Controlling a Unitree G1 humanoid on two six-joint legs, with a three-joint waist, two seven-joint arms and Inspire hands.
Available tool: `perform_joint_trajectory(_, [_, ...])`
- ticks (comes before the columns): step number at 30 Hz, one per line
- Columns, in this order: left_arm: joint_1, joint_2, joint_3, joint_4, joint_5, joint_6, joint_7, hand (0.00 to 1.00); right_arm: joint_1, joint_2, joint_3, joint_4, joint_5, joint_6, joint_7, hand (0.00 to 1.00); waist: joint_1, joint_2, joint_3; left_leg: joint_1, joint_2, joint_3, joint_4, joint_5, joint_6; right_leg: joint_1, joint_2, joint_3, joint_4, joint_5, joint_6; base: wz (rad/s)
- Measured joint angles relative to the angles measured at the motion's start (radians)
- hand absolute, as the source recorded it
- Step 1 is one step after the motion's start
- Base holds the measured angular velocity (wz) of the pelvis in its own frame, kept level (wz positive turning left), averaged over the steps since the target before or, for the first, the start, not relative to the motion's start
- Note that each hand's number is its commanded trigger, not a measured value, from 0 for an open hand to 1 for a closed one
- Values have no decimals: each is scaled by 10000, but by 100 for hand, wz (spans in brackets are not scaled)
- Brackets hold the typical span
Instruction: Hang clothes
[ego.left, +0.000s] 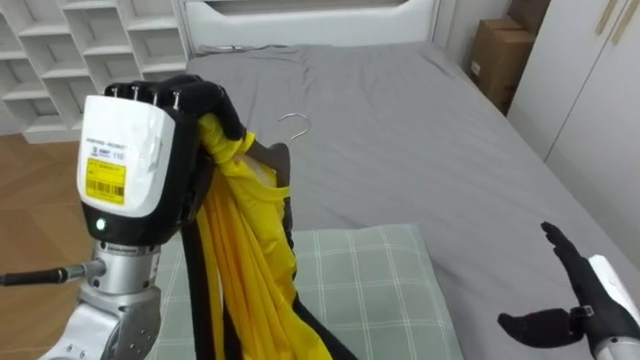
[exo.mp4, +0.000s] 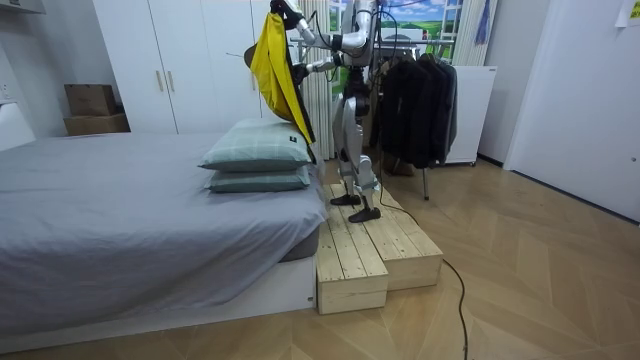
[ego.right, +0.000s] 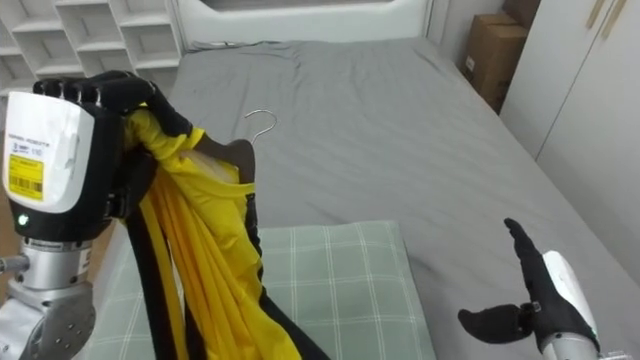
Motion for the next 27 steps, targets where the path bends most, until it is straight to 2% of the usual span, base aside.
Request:
perform_joint_trajectory(5, [0,-51,66,-284,166,29,1,100,41,10,1,-383,273,0,263,0,116,96,-18,-16,2,21,2,0,0,-13,4,25,-26,1,-1,-1])
perform_joint_trajectory(11, [0,-46,65,-774,350,70,92,100,14,114,74,-482,1604,3,660,0,177,134,-41,-19,9,27,1,0,-1,7,-3,-3,-41,0,0,1])
perform_joint_trajectory(16, [-2,-108,55,-773,349,136,102,100,-152,164,655,-476,2573,37,986,0,179,143,-36,-1,51,-21,2,-1,-1,4,1,11,-5,0,0,-1])
perform_joint_trajectory(18, [-2,-285,42,-783,349,143,112,100,-200,189,1087,-482,2975,58,1323,0,202,146,-37,15,20,-46,-1,-1,-2,13,3,9,13,1,-1,0])
perform_joint_trajectory(21, [-9,-420,36,-802,347,164,109,100,-318,193,1624,-488,3335,300,1897,0,242,150,-38,8,12,-50,-3,-2,-2,4,-2,-3,14,3,-3,0])
perform_joint_trajectory(26, [-57,-418,-25,-800,322,80,105,100,-779,107,2121,-408,4091,418,2843,0,288,139,-30,35,-10,-43,-1,-2,-2,-9,-31,-35,92,3,-3,0])
perform_joint_trajectory(27, [-85,-419,-25,-798,323,36,103,100,-853,107,2210,-401,4372,418,2991,0,397,122,-18,51,-10,-47,-1,-2,-1,-10,-32,-23,110,3,-3,-3])
